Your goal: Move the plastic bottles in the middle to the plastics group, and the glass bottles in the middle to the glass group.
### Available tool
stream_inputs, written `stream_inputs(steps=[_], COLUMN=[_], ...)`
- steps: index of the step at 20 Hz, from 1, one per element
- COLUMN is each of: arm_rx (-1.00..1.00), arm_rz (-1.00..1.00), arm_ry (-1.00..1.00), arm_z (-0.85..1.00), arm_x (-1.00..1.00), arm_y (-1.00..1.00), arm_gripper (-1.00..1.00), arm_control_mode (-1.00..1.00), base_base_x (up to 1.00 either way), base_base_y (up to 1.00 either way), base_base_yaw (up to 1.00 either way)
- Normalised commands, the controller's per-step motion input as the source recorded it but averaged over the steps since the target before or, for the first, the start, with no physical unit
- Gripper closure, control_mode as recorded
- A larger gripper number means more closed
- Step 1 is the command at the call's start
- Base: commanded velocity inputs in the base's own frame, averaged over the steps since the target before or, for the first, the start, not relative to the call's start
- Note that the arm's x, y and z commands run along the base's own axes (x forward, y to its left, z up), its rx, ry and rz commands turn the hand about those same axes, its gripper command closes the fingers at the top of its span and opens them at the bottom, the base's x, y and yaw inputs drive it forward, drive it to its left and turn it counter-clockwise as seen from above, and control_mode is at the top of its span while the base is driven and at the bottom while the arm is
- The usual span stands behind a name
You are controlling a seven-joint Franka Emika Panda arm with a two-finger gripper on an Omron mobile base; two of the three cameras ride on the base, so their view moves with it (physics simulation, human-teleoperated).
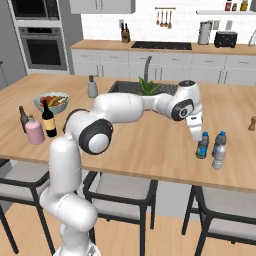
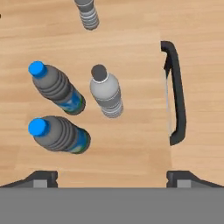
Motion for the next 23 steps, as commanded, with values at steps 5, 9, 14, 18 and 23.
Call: stream_inputs(steps=[5,9,14,18,23], arm_rx=[0.0,0.0,-0.02,-0.2,-0.16], arm_rz=[0.12,0.17,0.23,0.47,0.62], arm_ry=[-0.13,-0.1,-0.04,0.2,0.17], arm_z=[0.0,0.0,0.36,0.94,0.82], arm_x=[-0.73,-0.69,-0.51,-0.57,-0.44], arm_y=[0.66,0.6,0.7,1.0,0.99], arm_gripper=[-1.0,-1.0,-1.0,-1.0,-1.0], arm_control_mode=[-1.0,-1.0,-1.0,-1.0,-1.0], base_base_x=[0.0,0.0,0.0,0.0,0.0], base_base_y=[0.0,0.0,0.0,0.0,0.0], base_base_yaw=[0.0,0.0,0.0,0.0,0.0])
